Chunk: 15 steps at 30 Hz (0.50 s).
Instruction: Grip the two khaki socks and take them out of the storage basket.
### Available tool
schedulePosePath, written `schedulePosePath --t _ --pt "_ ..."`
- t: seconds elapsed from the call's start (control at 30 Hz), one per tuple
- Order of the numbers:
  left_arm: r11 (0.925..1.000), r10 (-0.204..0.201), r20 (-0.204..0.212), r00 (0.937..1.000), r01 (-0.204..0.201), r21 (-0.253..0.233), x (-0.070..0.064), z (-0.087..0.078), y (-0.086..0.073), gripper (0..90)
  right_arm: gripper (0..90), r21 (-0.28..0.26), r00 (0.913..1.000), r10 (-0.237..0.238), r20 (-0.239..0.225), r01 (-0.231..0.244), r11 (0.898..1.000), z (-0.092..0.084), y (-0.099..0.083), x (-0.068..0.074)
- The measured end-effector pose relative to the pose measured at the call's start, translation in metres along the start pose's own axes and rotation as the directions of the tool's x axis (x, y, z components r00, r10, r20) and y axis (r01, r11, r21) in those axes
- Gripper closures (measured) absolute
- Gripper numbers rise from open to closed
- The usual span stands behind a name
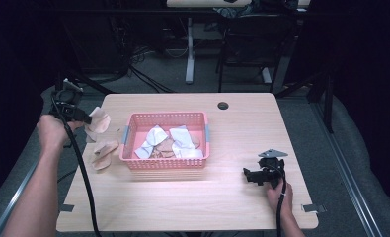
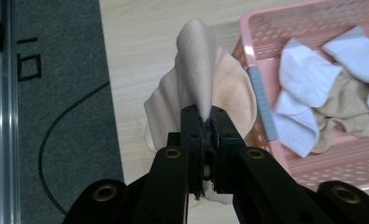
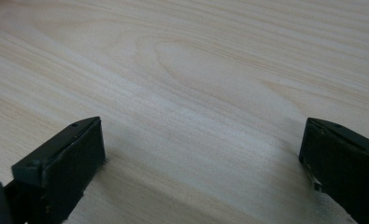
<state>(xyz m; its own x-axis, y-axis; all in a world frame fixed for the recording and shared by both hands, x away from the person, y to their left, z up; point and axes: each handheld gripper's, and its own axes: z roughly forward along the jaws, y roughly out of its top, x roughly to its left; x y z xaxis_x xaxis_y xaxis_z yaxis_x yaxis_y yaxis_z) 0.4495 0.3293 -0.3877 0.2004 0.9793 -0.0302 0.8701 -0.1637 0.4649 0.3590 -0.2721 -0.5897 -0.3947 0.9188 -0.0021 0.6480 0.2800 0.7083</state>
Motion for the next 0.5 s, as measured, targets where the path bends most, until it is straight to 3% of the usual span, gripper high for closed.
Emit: schedulePosePath --t 0.27,0.5 --pt "0.998 -0.053 -0.012 0.9985 0.054 0.034 0.011 0.027 -0.012 86.0 0.0 -0.005 1.0 0.005 -0.001 -0.005 1.0 0.0 0.0 0.0" --pt "0.9948 -0.072 -0.001 0.9974 0.072 0.072 0.009 0.057 -0.02 85.9 0.0 -0.006 1.0 0.006 -0.002 -0.006 1.0 0.0 0.0 0.0"
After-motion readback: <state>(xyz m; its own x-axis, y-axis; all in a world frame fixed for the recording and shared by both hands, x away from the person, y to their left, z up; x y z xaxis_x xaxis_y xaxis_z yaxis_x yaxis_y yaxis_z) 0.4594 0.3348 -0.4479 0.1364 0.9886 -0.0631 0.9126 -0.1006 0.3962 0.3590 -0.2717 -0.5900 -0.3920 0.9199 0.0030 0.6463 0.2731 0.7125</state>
